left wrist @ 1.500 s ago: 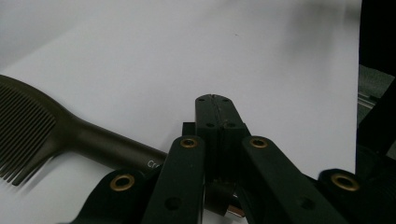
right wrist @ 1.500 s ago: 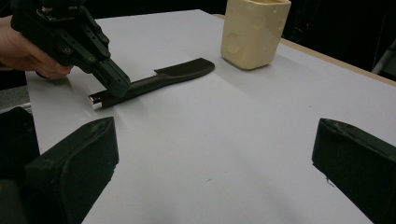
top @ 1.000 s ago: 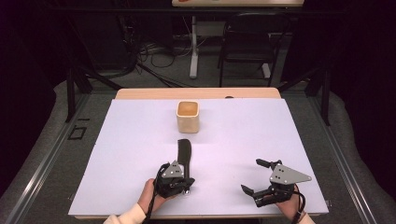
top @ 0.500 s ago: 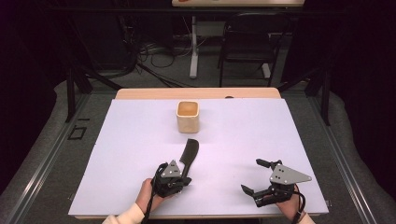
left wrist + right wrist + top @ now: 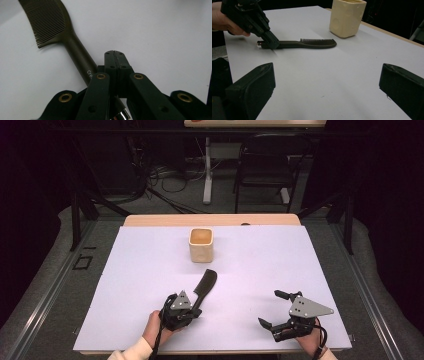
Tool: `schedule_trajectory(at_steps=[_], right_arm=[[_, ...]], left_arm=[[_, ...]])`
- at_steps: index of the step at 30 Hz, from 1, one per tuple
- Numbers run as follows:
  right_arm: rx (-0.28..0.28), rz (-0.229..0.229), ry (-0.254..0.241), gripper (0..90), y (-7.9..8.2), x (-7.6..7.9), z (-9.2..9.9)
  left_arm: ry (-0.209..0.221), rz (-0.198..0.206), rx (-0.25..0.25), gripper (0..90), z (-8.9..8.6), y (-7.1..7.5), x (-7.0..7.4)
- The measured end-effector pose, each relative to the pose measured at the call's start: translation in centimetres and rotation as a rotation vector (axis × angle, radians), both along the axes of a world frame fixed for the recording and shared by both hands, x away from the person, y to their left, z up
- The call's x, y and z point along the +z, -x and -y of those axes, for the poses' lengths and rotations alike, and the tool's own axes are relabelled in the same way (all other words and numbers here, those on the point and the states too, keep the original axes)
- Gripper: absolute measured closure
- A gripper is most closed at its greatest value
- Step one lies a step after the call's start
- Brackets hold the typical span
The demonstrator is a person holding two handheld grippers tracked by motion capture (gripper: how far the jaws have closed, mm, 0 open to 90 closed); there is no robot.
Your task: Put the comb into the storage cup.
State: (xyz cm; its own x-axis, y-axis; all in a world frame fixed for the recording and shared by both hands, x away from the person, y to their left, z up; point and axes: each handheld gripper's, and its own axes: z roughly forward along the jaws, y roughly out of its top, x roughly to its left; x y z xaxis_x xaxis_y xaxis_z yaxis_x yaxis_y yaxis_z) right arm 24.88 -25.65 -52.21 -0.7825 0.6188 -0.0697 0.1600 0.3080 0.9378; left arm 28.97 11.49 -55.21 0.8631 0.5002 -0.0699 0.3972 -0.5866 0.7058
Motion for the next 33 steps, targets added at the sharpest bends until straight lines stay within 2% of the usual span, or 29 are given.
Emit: schedule_trajectory(at_steps=[9,17,33], right_arm=[[0.002,-0.002,0.006,0.0,-0.01,0.00,0.01],[-0.002,-0.001,0.005,0.0,-0.02,-0.02,0.01],[-0.003,-0.001,0.009,0.0,-0.07,-0.03,0.00]], left_arm=[[-0.016,0.019,0.019,89.7,-0.20,-0.06,0.07],[-0.045,0.018,0.023,89.8,-0.36,-0.18,0.12],[-0.063,0.031,0.053,89.7,-0.90,-0.49,0.25]])
